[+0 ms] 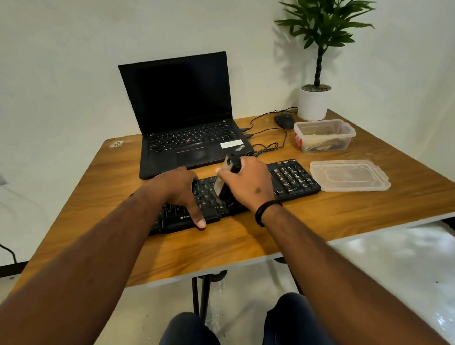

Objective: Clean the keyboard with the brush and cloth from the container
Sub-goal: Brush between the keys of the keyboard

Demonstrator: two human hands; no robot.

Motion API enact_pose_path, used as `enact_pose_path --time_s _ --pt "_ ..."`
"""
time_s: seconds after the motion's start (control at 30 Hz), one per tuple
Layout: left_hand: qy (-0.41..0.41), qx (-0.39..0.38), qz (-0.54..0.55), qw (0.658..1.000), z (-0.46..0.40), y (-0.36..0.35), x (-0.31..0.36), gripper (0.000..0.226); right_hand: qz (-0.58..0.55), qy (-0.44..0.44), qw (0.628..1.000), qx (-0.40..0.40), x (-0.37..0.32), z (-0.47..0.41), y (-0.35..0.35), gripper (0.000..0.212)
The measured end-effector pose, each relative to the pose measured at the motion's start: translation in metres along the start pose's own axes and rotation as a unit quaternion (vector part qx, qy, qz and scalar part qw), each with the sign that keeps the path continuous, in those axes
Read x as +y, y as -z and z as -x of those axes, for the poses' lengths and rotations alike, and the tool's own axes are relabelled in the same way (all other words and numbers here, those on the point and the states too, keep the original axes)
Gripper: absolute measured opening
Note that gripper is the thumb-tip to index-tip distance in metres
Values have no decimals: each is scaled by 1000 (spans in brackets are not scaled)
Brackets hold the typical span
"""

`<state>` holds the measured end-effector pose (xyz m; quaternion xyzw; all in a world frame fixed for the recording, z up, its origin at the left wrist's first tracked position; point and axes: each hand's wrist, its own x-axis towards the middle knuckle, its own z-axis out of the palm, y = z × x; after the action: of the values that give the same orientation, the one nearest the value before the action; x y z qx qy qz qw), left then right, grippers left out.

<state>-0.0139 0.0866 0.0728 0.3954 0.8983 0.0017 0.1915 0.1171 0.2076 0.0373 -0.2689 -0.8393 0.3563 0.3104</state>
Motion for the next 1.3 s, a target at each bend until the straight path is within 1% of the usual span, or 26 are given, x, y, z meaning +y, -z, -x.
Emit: enact_pose_path --time_s 0.1,0.13,0.2,0.3,0.4,0.43,0.53,0.57,0.73,0.8,0.9,0.93,1.0,1.07,1.13,1.17,1.23,1.27,1.3 --pt "-3 3 11 1000 2 -2 -1 118 4 -58 998 35 9 -14 18 19" --pt "-4 5 14 1000 2 -2 -2 121 16 -69 996 53 12 -15 19 21" --pt "-6 7 17 1000 1 -2 -3 123 27 -58 996 54 12 -10 9 26" --pt "-4 10 15 1000 1 -2 -2 115 12 -7 1000 16 -2 3 -15 26" --pt "1 13 17 1000 3 -3 -1 125 22 13 1000 3 -5 -4 -16 28" --pt "1 11 24 1000 4 -3 -1 124 19 3 1000 8 -3 -11 -10 28" --pt "-3 8 41 999 4 -3 -3 120 29 -35 996 75 10 -24 5 25" --pt "-2 8 41 999 4 -3 -3 120 30 -37 996 79 11 -22 4 26" --pt "2 0 38 999 3 -2 0 111 22 10 999 -21 -5 -7 -15 25" --pt "1 1 41 999 5 -2 1 110 -10 -19 999 -25 -4 -17 -4 24" --pt "2 1 41 999 6 -3 2 111 -25 -70 996 52 2 -28 4 22" --pt "2 0 39 999 6 -2 2 111 -26 -76 995 57 0 -26 -1 24" --pt "0 -2 31 1000 7 -1 4 113 -25 -55 998 16 -6 -21 -15 27" --pt "-6 0 17 1000 8 -1 5 121 -33 -34 998 -36 -10 -20 -18 31" --pt "-5 1 13 1000 8 -1 5 126 -36 -40 997 -49 -9 -28 -9 33" --pt "-4 2 17 1000 8 -1 5 125 -34 -48 998 -28 -6 -32 -5 32" --pt "1 0 21 1000 9 -1 5 122 -30 -65 997 39 1 -35 -5 29" --pt "3 -1 22 1000 9 0 5 121 -36 -66 996 51 0 -33 -7 29" --pt "4 -2 25 1000 9 -1 5 119 -39 -58 997 38 -1 -31 -11 29"
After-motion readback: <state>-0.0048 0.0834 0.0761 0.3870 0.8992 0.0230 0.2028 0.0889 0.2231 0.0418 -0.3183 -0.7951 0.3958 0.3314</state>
